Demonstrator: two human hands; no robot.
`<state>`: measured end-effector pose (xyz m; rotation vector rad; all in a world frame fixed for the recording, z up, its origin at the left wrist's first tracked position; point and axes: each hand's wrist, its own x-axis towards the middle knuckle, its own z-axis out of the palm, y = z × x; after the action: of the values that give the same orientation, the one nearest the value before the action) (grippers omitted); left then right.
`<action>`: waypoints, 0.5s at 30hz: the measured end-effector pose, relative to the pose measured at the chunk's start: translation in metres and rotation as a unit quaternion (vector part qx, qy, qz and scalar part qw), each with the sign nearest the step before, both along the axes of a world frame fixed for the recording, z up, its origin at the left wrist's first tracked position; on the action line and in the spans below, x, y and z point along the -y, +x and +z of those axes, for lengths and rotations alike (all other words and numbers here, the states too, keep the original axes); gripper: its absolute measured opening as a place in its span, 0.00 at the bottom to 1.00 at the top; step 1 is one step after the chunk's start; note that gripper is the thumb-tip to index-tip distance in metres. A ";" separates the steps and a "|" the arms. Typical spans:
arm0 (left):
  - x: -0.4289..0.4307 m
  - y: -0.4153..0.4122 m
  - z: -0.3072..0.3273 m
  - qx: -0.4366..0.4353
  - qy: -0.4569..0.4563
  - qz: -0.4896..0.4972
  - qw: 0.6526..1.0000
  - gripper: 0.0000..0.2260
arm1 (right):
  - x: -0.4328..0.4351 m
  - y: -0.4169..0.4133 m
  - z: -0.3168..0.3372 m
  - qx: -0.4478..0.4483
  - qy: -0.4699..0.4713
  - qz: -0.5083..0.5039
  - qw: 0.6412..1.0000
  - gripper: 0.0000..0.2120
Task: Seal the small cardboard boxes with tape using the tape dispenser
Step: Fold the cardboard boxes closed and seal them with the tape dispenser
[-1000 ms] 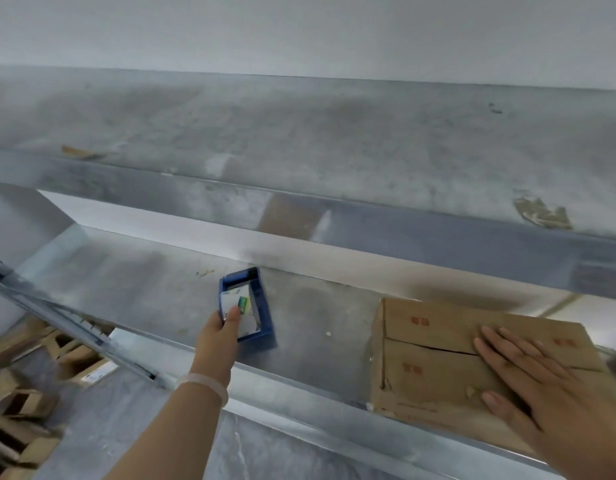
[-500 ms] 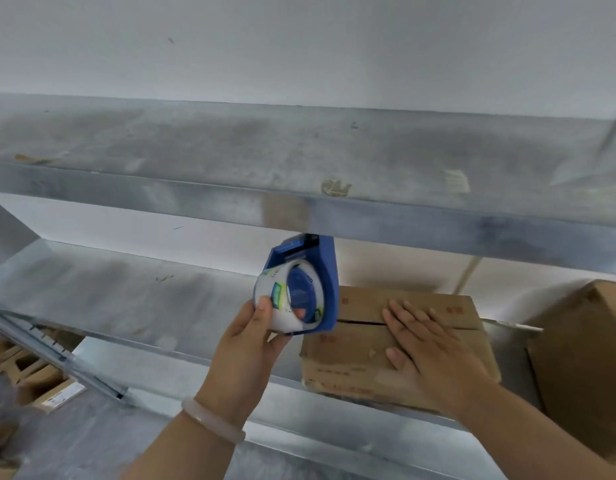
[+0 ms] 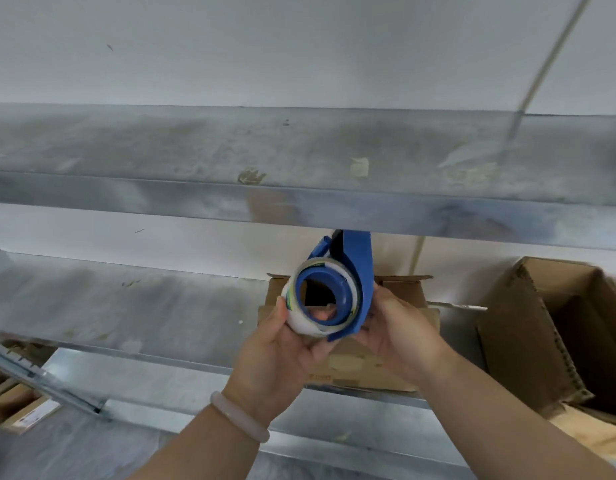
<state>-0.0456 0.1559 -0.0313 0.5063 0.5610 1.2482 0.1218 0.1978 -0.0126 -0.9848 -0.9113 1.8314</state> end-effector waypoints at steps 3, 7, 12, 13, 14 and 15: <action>0.002 0.008 0.004 0.021 -0.009 -0.012 1.000 0.21 | 0.002 0.002 -0.007 -0.095 -0.045 0.033 0.994 0.23; 0.005 0.016 0.003 0.014 -0.029 -0.030 0.999 0.21 | 0.004 0.004 -0.013 -0.173 -0.048 0.030 0.983 0.27; 0.012 0.010 -0.003 -0.099 -0.054 -0.075 0.991 0.19 | 0.004 0.016 -0.015 -0.212 -0.060 0.016 0.975 0.35; 0.011 0.006 -0.004 -0.157 -0.036 -0.071 0.984 0.17 | 0.004 0.021 -0.016 -0.207 -0.054 0.008 0.977 0.37; 0.010 0.002 -0.006 -0.248 -0.002 -0.043 0.968 0.14 | 0.003 0.025 -0.017 -0.198 -0.049 -0.001 0.979 0.39; 0.006 -0.004 -0.007 -0.366 0.047 0.012 0.929 0.11 | 0.004 0.029 -0.017 -0.189 -0.043 -0.006 0.981 0.39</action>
<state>-0.0500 0.1495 -0.0387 1.0648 1.1379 1.0887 0.1512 0.1943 -0.0297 -0.6561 -0.5975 1.9721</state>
